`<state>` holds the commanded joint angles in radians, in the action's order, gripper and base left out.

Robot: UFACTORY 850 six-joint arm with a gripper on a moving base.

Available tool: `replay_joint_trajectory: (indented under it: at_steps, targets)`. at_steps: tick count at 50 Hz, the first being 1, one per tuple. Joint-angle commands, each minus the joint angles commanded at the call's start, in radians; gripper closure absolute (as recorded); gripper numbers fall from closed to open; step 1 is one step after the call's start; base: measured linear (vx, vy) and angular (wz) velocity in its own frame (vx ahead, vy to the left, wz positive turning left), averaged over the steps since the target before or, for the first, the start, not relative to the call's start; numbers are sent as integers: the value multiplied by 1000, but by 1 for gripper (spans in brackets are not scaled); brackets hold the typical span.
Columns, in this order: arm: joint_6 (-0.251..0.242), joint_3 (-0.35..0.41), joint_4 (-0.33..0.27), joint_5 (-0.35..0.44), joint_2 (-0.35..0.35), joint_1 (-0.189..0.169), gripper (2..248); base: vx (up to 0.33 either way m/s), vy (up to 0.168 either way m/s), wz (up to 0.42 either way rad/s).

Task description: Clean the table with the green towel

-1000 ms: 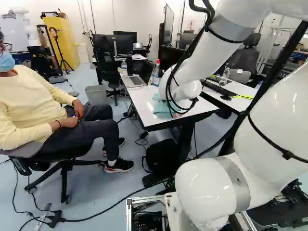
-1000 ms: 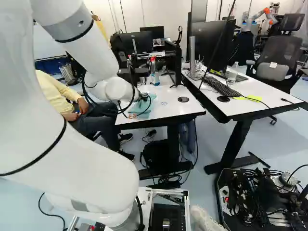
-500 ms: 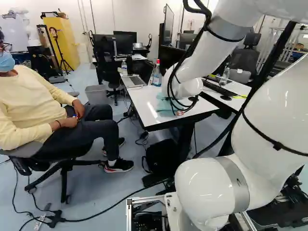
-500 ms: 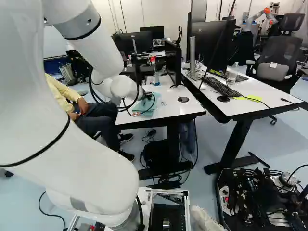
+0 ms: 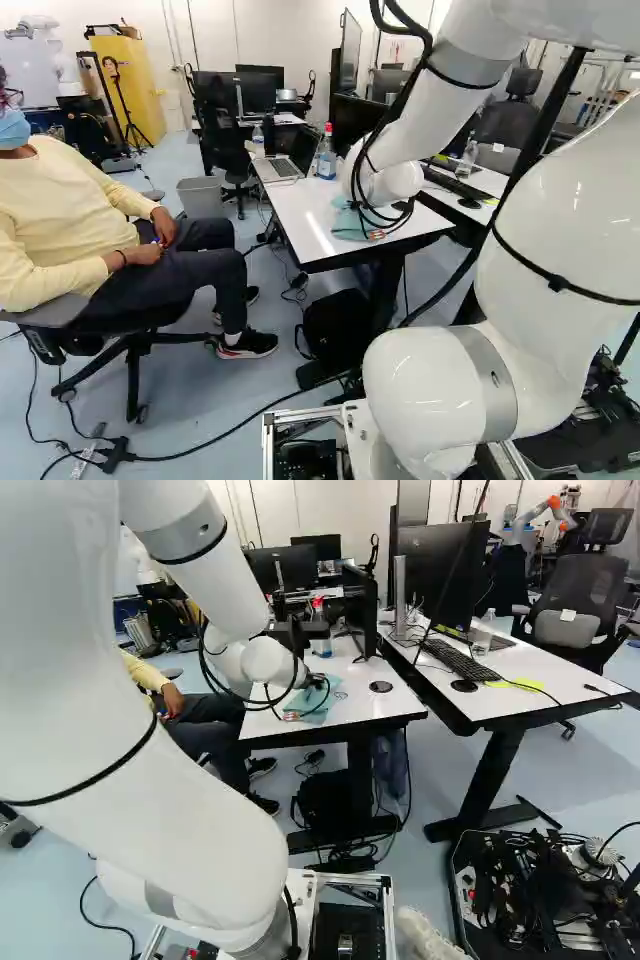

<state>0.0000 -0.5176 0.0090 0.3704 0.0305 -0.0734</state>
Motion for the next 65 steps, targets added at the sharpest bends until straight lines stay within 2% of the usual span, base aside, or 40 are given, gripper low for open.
replay_joint_trajectory:
  at_steps: [18,35,65]
  targets:
    - [0,-10,0,55,-56,-1,196,0,0,0]
    - [0,-12,0,75,-63,-1,196,0,0,0]
    - [0,-12,0,-9,-64,-1,196,0,0,0]
